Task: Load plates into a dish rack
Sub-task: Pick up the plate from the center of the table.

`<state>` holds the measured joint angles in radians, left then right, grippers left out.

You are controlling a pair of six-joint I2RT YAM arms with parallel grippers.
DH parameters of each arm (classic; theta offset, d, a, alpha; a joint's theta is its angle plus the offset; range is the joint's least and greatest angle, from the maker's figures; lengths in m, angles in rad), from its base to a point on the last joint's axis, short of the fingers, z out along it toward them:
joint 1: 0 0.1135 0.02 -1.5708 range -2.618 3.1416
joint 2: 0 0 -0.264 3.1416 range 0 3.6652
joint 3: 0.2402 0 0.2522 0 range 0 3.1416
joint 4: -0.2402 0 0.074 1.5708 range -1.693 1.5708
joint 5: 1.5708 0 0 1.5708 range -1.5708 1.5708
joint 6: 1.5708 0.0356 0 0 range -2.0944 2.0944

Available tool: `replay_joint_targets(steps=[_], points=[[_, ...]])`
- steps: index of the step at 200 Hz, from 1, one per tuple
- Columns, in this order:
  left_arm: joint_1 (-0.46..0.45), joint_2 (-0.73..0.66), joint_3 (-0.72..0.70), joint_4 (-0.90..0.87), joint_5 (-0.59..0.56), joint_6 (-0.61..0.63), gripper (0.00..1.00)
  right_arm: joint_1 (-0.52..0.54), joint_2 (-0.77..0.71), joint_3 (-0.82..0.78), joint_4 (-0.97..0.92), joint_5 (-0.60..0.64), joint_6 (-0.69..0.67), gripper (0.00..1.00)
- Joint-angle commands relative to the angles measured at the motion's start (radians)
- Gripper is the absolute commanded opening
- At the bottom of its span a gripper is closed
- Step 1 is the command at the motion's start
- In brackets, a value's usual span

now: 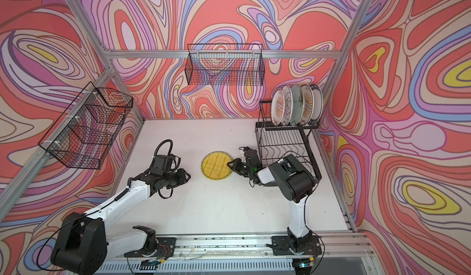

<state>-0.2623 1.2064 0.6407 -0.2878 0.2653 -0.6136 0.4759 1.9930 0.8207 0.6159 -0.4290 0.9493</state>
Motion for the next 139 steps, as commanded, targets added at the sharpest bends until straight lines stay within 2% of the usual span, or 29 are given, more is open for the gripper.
replay_joint_targets(steps=[1, 139], points=[[-0.005, -0.026, 0.004, 0.004, 0.006, 0.002, 0.37, -0.005, 0.044, -0.022, -0.030, 0.007, 0.035, 0.25], [-0.006, -0.045, 0.037, -0.022, 0.023, -0.001, 0.37, -0.006, -0.007, -0.032, -0.037, 0.008, 0.020, 0.02]])
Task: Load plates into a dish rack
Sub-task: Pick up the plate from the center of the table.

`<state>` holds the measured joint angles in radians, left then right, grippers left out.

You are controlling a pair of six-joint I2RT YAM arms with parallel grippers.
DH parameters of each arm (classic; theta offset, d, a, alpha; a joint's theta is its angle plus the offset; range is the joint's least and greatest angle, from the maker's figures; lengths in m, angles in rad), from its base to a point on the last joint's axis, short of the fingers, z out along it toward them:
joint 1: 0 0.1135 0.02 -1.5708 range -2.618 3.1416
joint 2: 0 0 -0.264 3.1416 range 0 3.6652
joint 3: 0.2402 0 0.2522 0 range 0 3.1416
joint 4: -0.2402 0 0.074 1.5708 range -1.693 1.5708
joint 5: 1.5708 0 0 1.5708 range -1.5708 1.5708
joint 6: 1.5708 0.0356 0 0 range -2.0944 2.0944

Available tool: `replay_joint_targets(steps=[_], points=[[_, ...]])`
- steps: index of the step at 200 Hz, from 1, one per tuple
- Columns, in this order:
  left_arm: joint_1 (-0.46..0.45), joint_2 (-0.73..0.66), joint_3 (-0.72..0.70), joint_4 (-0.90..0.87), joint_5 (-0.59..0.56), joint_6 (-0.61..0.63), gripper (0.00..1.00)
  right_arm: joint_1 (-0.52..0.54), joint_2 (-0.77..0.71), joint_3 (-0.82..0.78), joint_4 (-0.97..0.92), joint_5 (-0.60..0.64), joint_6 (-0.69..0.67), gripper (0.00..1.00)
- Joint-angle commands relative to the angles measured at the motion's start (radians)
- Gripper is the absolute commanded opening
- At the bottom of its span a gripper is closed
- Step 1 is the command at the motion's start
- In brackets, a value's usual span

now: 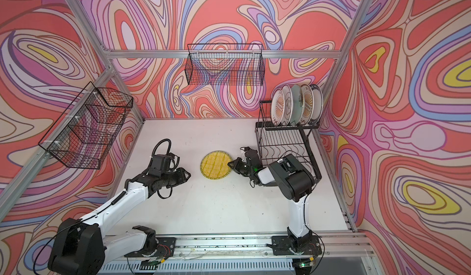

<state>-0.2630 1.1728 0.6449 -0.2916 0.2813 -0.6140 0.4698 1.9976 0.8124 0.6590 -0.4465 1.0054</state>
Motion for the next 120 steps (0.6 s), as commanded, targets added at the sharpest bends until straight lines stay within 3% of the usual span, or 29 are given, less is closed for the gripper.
replay_joint_targets(steps=[1, 60, 120], points=[[-0.005, -0.012, 0.033, -0.017, 0.007, -0.002, 0.37, 0.000, -0.012, -0.025, -0.081, 0.026, -0.038, 0.02], [-0.006, -0.023, 0.040, -0.031, 0.025, -0.004, 0.37, 0.001, -0.113, -0.035, -0.117, 0.022, -0.093, 0.00], [-0.023, -0.041, 0.076, -0.001, 0.071, -0.029, 0.37, 0.000, -0.335, -0.043, -0.256, 0.035, -0.189, 0.00]])
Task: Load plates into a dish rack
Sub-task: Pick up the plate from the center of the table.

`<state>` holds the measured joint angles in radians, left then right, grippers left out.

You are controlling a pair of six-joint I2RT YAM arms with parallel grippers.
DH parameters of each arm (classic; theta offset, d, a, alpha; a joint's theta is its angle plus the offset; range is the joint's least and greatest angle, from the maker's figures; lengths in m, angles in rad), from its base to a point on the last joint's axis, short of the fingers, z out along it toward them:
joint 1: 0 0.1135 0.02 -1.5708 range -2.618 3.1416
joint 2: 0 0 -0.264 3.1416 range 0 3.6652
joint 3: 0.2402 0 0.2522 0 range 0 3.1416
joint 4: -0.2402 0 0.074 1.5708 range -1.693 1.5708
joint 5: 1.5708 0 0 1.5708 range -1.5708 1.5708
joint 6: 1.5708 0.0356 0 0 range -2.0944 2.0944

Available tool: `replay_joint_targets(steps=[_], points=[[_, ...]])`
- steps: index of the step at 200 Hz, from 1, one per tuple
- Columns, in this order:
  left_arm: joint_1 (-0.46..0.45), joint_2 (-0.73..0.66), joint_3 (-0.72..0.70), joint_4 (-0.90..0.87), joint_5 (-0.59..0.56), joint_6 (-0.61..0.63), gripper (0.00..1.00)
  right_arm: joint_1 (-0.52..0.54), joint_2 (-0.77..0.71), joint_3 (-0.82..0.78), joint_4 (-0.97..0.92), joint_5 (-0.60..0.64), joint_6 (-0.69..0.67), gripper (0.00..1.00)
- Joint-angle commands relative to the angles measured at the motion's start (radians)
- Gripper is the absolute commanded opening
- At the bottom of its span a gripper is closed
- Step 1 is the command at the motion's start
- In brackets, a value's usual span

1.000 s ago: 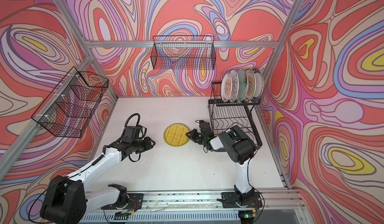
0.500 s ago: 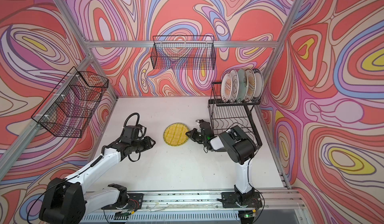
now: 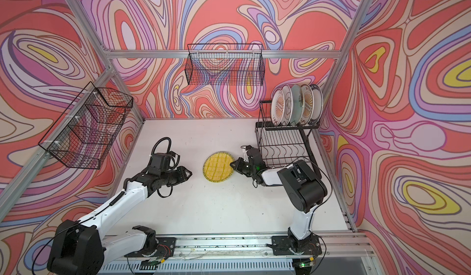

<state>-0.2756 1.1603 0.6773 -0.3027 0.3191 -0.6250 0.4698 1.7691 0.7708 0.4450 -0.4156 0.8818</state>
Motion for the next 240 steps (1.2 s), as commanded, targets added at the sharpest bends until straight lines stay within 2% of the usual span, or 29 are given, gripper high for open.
replay_joint_targets(steps=[1, 53, 94, 169, 240], points=[[-0.010, -0.029, 0.043, 0.011, 0.033, -0.019, 0.37, 0.000, -0.112, -0.002, -0.045, 0.004, -0.067, 0.00], [-0.020, -0.071, 0.028, 0.129, 0.112, -0.084, 0.41, 0.000, -0.310, 0.001, -0.183, -0.018, -0.154, 0.00], [-0.026, -0.095, -0.011, 0.253, 0.177, -0.130, 0.44, 0.000, -0.391, 0.010, -0.243, -0.063, -0.186, 0.00], [-0.030, -0.075, -0.036, 0.343, 0.227, -0.147, 0.46, -0.002, -0.391, 0.004, -0.125, -0.187, -0.112, 0.00], [-0.034, -0.064, -0.059, 0.442, 0.279, -0.179, 0.44, -0.001, -0.382, -0.001, -0.062, -0.232, -0.081, 0.00]])
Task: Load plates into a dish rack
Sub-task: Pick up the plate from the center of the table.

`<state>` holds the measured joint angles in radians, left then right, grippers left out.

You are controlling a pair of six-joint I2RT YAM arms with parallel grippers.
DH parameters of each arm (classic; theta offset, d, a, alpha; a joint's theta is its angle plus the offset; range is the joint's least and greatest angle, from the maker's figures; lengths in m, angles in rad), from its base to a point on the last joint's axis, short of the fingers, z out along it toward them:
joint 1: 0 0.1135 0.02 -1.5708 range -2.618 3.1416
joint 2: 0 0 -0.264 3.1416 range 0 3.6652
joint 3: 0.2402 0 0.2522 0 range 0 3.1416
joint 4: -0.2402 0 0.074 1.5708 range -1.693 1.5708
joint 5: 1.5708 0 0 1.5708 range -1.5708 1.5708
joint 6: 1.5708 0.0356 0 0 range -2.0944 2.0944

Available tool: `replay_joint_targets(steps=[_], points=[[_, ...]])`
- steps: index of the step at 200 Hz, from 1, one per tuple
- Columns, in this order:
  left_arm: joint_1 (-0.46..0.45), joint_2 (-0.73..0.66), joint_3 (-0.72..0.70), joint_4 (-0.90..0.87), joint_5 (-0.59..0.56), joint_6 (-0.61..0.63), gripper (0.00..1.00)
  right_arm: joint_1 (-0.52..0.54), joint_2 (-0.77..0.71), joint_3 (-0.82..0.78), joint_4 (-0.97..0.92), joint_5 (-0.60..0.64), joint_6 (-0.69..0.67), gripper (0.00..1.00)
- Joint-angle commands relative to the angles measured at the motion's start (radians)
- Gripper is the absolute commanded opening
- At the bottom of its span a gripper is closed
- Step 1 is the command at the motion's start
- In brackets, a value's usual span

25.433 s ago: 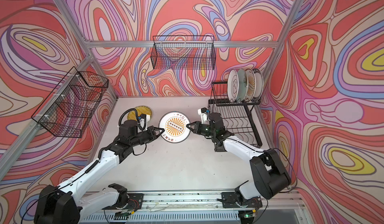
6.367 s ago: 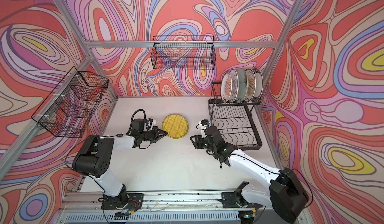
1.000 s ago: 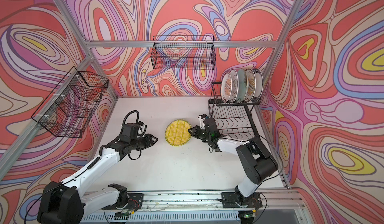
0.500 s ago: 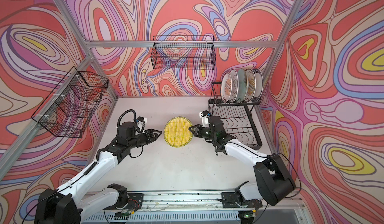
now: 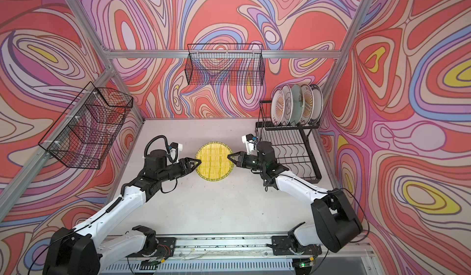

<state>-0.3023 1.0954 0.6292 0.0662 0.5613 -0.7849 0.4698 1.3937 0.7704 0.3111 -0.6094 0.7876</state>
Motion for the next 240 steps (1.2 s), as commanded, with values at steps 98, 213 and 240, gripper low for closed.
replay_joint_targets(steps=[98, 213, 240], points=[[-0.008, 0.003, -0.039, 0.233, 0.112, -0.082, 0.21, -0.001, -0.013, 0.006, 0.069, -0.049, 0.002, 0.00], [-0.015, 0.017, -0.025, 0.289, 0.121, -0.125, 0.00, -0.001, -0.035, -0.013, 0.165, -0.075, 0.059, 0.02], [-0.016, 0.023, -0.026, 0.331, 0.125, -0.142, 0.00, 0.000, -0.026, -0.024, 0.218, -0.106, 0.090, 0.09]])
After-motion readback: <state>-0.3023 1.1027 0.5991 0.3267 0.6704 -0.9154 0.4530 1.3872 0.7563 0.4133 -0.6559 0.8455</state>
